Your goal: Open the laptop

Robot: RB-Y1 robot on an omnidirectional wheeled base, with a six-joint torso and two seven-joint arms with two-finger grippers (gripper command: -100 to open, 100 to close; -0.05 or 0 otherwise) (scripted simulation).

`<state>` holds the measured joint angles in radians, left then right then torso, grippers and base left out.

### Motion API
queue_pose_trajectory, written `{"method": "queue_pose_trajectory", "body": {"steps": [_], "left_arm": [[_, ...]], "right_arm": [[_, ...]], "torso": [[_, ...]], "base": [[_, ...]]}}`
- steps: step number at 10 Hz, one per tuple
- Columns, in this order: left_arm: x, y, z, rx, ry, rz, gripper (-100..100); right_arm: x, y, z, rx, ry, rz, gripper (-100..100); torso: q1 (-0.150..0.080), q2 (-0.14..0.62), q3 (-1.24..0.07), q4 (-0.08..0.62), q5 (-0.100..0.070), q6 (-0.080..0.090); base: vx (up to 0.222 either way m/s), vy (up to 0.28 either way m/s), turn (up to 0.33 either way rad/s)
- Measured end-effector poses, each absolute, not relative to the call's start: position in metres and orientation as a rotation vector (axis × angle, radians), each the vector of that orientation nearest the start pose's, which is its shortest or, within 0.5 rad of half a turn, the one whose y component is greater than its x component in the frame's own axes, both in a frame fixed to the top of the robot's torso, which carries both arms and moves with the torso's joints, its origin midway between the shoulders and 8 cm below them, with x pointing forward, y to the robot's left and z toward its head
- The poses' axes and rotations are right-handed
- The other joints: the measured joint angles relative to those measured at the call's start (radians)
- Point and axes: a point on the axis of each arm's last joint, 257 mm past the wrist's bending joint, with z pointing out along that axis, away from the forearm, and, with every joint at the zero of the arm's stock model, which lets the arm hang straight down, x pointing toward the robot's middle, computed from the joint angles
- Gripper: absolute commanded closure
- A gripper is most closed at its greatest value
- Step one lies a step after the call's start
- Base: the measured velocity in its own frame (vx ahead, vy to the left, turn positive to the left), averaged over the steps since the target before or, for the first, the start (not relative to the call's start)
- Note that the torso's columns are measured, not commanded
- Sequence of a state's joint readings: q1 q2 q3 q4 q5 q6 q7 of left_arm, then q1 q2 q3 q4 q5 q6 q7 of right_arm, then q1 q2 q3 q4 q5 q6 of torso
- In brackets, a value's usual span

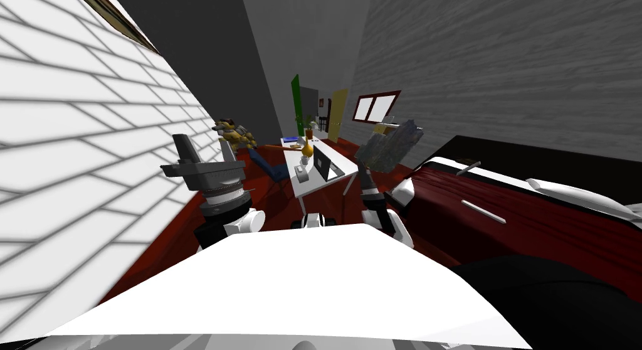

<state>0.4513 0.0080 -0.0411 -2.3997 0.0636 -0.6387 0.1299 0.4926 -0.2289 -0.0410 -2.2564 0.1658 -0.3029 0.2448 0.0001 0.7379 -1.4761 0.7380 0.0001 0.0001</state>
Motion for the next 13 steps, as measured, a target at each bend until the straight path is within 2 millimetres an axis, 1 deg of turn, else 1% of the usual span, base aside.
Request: {"method": "queue_pose_trajectory", "body": {"steps": [3, 8, 13], "left_arm": [[0.289, 0.261, 0.11, -0.483, 0.339, -1.585, 0], [0.289, 0.261, 0.11, -0.483, 0.339, -1.585, 0], [0.289, 0.261, 0.11, -0.483, 0.339, -1.585, 0]], "right_arm": [[0.384, -0.269, -0.041, 0.313, 1.14, 0.731, -100], [0.388, -0.271, -0.065, 0.159, 1.261, 0.532, -100], [0.391, -0.28, -0.09, -0.019, 1.366, 0.303, -100]], "torso": [[0.0, 0.0, 0.0, 0.0, 0.0, 0.0], [0.0, 0.0, 0.0, 0.0, 0.0, 0.0], [0.0, 0.0, 0.0, 0.0, 0.0, 0.0]], "base": [[0.002, 0.021, 0.017], [0.005, 0.024, 0.024], [0.006, 0.024, 0.025]]}}
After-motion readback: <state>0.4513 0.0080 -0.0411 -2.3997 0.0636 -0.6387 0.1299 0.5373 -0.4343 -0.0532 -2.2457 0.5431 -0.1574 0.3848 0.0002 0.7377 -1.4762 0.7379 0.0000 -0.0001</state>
